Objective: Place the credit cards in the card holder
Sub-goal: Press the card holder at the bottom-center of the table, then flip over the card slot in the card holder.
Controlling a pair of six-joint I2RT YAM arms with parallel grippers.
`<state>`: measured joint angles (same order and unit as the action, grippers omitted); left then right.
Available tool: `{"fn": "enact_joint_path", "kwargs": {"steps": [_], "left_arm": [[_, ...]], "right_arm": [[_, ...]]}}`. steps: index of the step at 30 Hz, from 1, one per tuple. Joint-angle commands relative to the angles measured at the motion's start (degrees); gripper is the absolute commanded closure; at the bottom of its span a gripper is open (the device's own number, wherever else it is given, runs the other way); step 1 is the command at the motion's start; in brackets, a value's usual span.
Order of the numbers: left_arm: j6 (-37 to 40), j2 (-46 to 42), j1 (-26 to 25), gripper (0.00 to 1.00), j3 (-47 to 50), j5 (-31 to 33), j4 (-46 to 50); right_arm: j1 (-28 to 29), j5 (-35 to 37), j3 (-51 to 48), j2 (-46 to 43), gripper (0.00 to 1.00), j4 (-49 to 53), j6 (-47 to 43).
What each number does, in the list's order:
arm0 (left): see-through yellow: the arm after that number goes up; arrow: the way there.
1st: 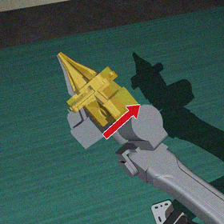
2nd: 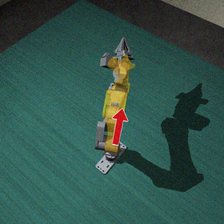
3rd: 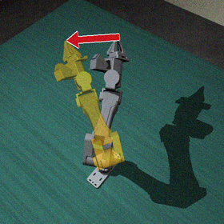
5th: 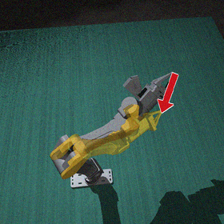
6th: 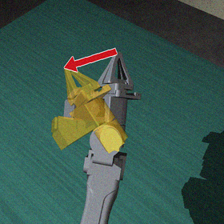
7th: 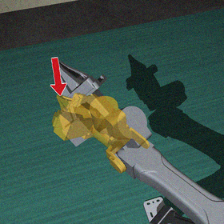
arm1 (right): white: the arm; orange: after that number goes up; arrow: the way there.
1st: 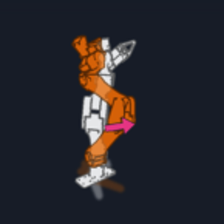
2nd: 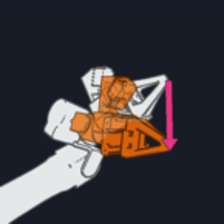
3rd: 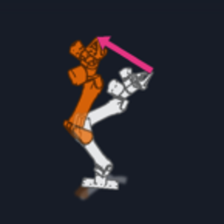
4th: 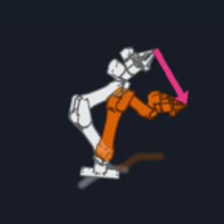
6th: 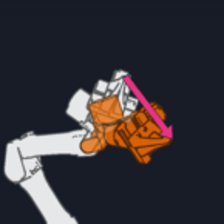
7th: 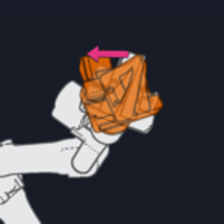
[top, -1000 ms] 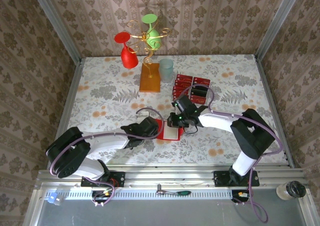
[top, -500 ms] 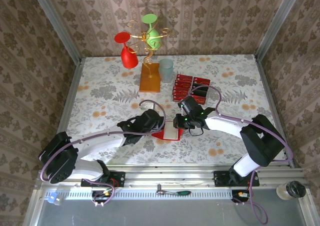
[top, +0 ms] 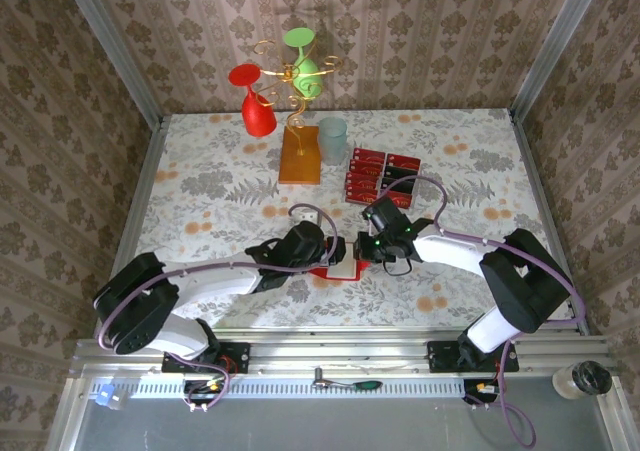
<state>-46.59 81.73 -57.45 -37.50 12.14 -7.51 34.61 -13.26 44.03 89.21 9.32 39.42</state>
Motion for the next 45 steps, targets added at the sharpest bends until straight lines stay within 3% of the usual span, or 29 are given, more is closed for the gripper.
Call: {"fn": "enact_joint_path", "kwargs": {"steps": [1, 17, 29, 45], "left_arm": [[-1.7, 1.0, -0.4, 0.19, 1.8, -1.6, -3.1], [2.4, 6.9, -0.4, 0.19, 4.9, 2.0, -2.7], [4.2, 3.8, -0.9, 0.19, 2.6, 1.5, -0.3], [3.6, 4.1, -1.6, 0.19, 2.9, 2.6, 0.8]], "right_arm": [[-0.8, 1.5, -1.7, -1.9, 0.91, 0.1, 0.4], [-3.9, 0.6, -7.9, -1.2, 0.93, -4.9, 1.5], [-2.9, -1.3, -2.0, -5.8, 0.93, 0.6, 0.7], [0.1, -0.9, 5.9, 5.3, 0.93, 0.0, -0.3]]}}
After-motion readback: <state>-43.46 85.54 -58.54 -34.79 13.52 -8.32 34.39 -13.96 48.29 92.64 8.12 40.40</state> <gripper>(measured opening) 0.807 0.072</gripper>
